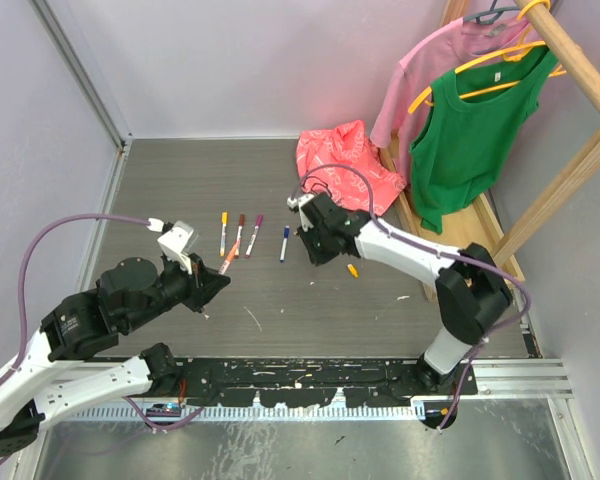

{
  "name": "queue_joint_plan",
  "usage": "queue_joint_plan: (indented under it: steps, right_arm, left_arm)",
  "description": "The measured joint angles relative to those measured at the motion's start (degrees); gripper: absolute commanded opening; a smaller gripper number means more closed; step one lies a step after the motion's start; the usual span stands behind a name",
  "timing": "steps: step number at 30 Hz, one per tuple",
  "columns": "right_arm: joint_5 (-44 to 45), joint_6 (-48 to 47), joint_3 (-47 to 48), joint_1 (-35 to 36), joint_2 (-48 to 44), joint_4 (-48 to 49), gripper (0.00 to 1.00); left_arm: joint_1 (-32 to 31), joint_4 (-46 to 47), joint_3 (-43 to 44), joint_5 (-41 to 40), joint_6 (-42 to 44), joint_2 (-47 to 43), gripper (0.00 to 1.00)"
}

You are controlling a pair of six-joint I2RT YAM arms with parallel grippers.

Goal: Insert the pens into the pen caps
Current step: Insert the pen cap onto the pen.

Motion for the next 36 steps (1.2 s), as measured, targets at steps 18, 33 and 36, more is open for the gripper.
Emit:
queue_joint_plan:
  steps: [18, 33, 36]
  right_arm:
    - [15.58, 26.16, -23.45, 15.17, -11.72, 3.54, 0.22]
    - [15.28, 27.54, -23.58, 15.15, -8.37, 3.96, 0.35]
    - [15.28, 27.50, -23.58, 15.15, -8.33, 3.96, 0.35]
  left_arm:
    - [0.00, 1.51, -1.25, 0.00, -1.07, 0.02, 0.00]
    - [0.00, 2.32, -1.60, 0.00, -1.27, 0.02, 0.00]
    - [0.00, 2.40, -1.60, 0.02, -1.27, 0.02, 0.00]
